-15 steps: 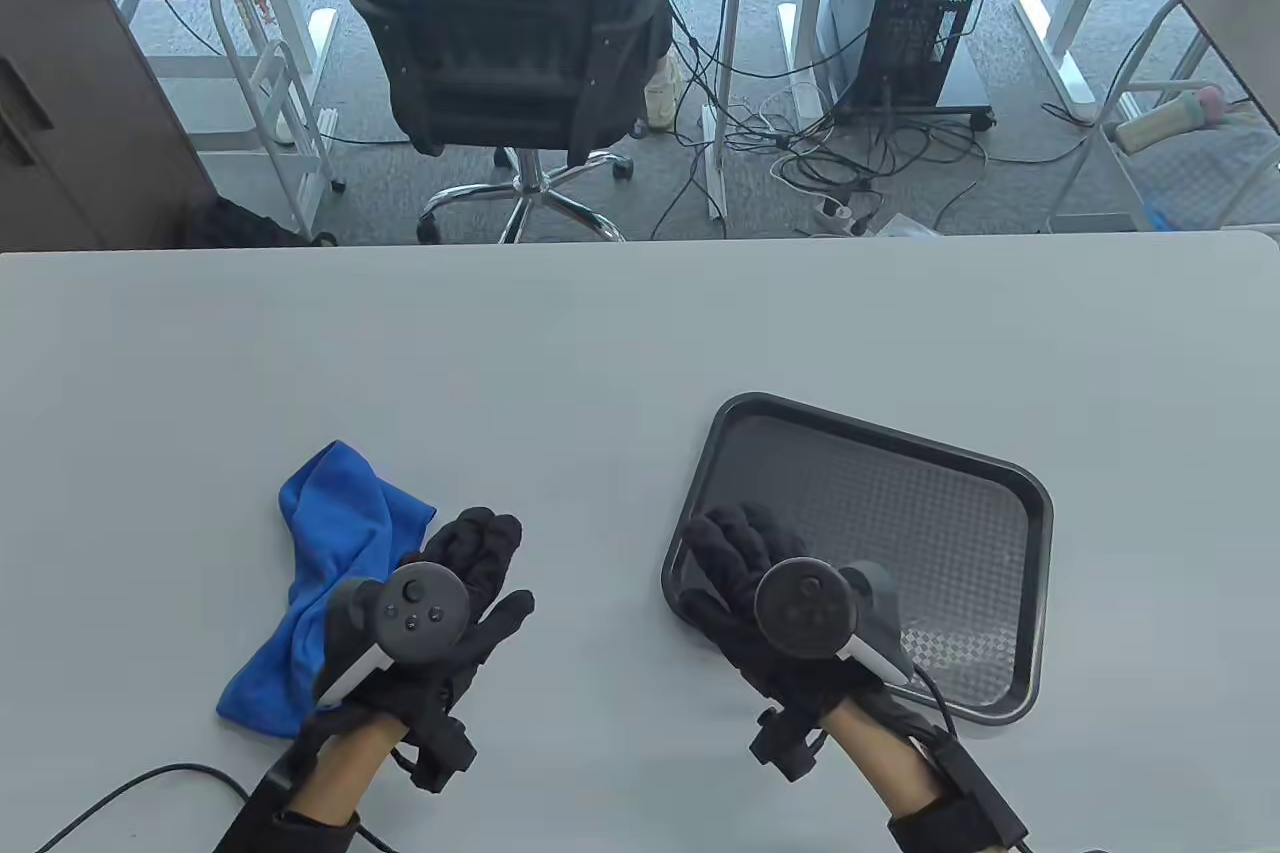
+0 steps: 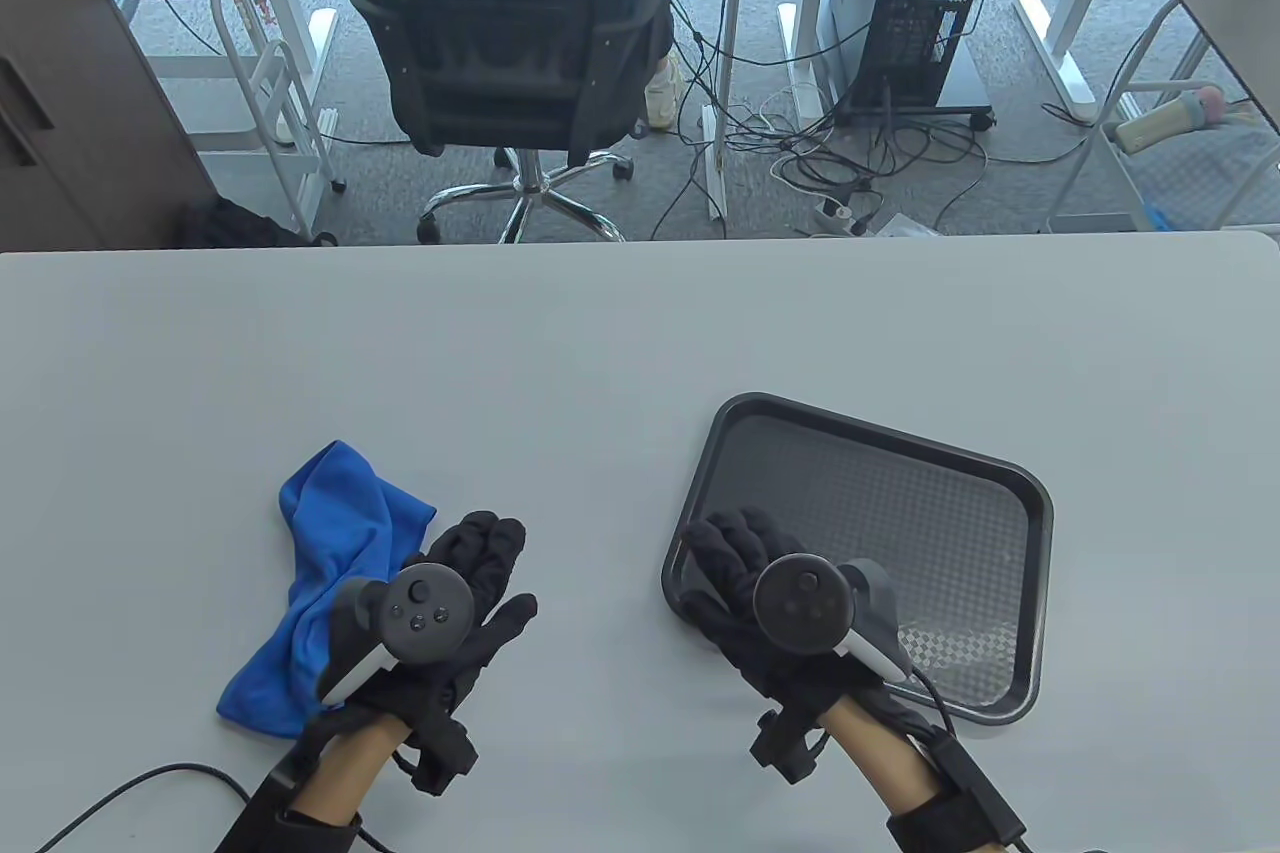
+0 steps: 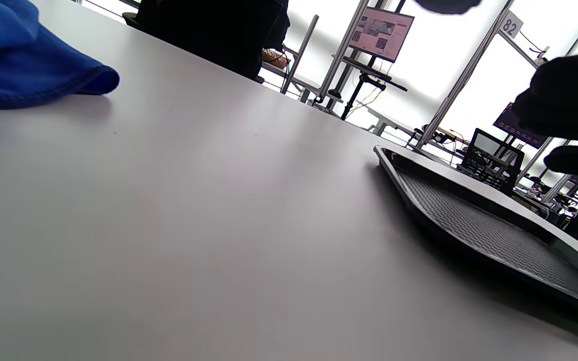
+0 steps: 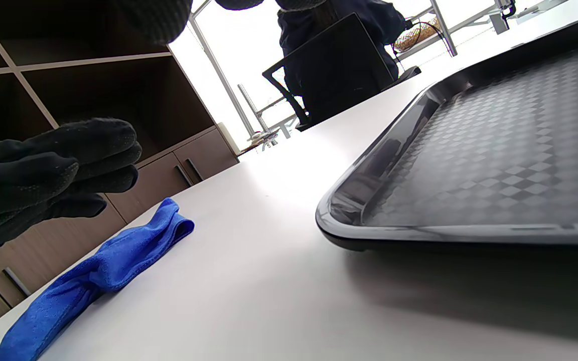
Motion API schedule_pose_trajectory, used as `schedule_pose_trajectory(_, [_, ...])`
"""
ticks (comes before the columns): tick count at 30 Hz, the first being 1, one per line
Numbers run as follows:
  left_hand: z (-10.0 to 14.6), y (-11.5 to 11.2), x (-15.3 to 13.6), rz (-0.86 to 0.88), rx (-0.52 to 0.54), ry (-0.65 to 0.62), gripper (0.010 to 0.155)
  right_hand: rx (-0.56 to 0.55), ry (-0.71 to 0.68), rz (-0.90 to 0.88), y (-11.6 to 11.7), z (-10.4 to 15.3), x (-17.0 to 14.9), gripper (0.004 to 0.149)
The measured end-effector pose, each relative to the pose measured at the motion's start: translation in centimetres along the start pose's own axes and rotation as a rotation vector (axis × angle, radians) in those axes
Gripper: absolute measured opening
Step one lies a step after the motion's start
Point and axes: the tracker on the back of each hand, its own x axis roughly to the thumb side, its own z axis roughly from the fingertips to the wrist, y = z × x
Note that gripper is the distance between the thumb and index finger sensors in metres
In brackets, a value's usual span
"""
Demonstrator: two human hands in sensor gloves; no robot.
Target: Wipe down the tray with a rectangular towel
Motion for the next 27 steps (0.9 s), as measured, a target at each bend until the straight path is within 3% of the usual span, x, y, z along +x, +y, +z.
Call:
schedule_pose_trajectory(6, [0.0,0.0,0.0,0.002,0.002,0.003,0.070,-0.109,0.161,0.019,-2.3,-0.2,-2.9,0.066])
schedule_pose_trajectory(10, [0.0,0.0,0.0,0.003,-0.001,0.001,0.070,-0.209,0.324,0.024,-5.0,0.0,-6.6,0.066])
schedule_pose_trajectory(19, [0.0,0.0,-0.1,0.009,-0.003,-0.002,0.070,-0.390,0.718,0.073,-10.2,3.4,-15.6,0.067])
schedule_pose_trajectory(27, [0.0,-0.2,0.0,0.011,-0.018,-0.005,0.070,-0.388,1.075,0.045,-10.0,6.9,-21.3,0.071])
